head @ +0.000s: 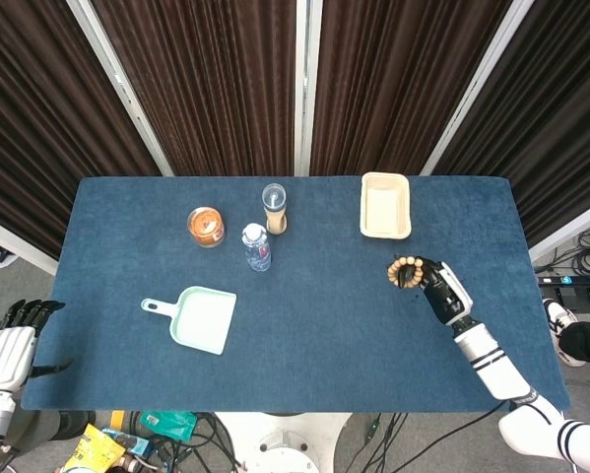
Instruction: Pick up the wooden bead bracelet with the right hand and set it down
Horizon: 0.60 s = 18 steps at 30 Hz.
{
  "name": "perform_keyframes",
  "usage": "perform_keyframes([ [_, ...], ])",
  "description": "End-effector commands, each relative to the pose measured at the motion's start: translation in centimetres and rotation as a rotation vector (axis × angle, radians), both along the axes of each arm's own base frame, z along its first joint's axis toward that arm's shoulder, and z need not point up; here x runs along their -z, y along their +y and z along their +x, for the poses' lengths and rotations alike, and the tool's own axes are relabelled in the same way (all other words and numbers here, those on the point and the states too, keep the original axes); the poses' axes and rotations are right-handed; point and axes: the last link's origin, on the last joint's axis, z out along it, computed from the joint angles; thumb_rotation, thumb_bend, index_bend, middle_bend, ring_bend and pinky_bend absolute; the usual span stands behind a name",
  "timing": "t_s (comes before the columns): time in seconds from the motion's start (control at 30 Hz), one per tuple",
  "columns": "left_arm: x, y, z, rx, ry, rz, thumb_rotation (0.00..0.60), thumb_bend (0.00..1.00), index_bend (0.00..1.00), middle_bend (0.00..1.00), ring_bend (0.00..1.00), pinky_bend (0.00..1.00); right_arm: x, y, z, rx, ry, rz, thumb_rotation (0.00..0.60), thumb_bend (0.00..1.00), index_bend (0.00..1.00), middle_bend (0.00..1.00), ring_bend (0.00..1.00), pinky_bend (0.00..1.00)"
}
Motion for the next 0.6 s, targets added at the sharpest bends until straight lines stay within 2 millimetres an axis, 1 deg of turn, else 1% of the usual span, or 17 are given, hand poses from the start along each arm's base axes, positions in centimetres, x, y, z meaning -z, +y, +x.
perform_keyframes([
  [0.03, -0.01, 0.0, 0.01, 0.001, 0.0, 0.001, 0.6, 0.0, 0.19, 0.16, 0.09, 0.06, -0.02, 0.04, 0.02, 0.0, -0.001, 0.0, 0.308, 0.7, 0.59, 0.61, 0.3, 0.04],
  [0.1, -0.03, 0.02, 0.03, 0.003, -0.001, 0.002, 0.6, 0.0, 0.19, 0.16, 0.09, 0.06, -0.02, 0.11, 0.0, -0.003, 0.004, -0.002, 0.354, 0.73, 0.59, 0.61, 0.3, 0.04],
  [0.13, -0.02, 0.02, 0.02, 0.003, -0.001, 0.002, 0.6, 0.0, 0.19, 0.16, 0.09, 0.06, -0.03, 0.13, 0.01, -0.005, 0.005, -0.002, 0.383, 0.77, 0.59, 0.61, 0.3, 0.04],
  [0.17, 0.0, 0.02, 0.03, 0.004, 0.0, 0.002, 0.6, 0.0, 0.19, 0.16, 0.09, 0.06, -0.04, 0.17, 0.0, -0.006, 0.005, -0.002, 0.399, 0.8, 0.59, 0.61, 0.3, 0.04],
  [0.27, -0.05, -0.03, 0.06, 0.006, -0.001, 0.002, 0.6, 0.0, 0.19, 0.16, 0.09, 0.06, -0.11, 0.25, -0.04, -0.01, 0.009, -0.006, 0.429, 0.9, 0.59, 0.61, 0.3, 0.04],
  [0.37, -0.01, -0.02, 0.04, 0.006, -0.001, 0.001, 0.6, 0.0, 0.19, 0.16, 0.09, 0.06, -0.18, 0.37, -0.12, -0.011, 0.007, -0.004, 0.443, 0.98, 0.59, 0.61, 0.3, 0.04],
  [0.4, 0.01, 0.0, 0.05, 0.006, -0.002, 0.001, 0.6, 0.0, 0.19, 0.16, 0.09, 0.06, -0.21, 0.37, -0.13, -0.012, 0.008, -0.004, 0.445, 1.0, 0.58, 0.61, 0.3, 0.04],
  [0.43, 0.02, 0.0, 0.04, 0.005, -0.001, 0.0, 0.6, 0.0, 0.19, 0.16, 0.09, 0.06, -0.21, 0.4, -0.16, -0.014, 0.009, -0.001, 0.446, 1.0, 0.58, 0.61, 0.3, 0.04],
  [0.5, 0.03, -0.01, 0.05, 0.005, -0.002, 0.001, 0.6, 0.0, 0.19, 0.16, 0.09, 0.06, -0.2, 0.44, -0.21, -0.016, 0.014, 0.0, 0.41, 0.98, 0.55, 0.61, 0.3, 0.04],
  [0.53, 0.03, -0.03, 0.06, 0.006, -0.001, 0.0, 0.6, 0.0, 0.19, 0.16, 0.09, 0.06, -0.17, 0.47, -0.22, -0.017, 0.015, 0.001, 0.379, 0.96, 0.54, 0.61, 0.29, 0.04],
  [0.57, 0.01, -0.04, 0.07, 0.006, -0.001, 0.001, 0.6, 0.0, 0.19, 0.16, 0.09, 0.06, -0.14, 0.47, -0.24, -0.018, 0.017, 0.003, 0.337, 0.88, 0.52, 0.6, 0.29, 0.04],
  [0.6, -0.01, -0.03, 0.07, 0.006, -0.001, 0.002, 0.6, 0.0, 0.19, 0.16, 0.09, 0.06, -0.13, 0.45, -0.24, -0.019, 0.019, 0.004, 0.323, 0.82, 0.51, 0.6, 0.29, 0.04],
])
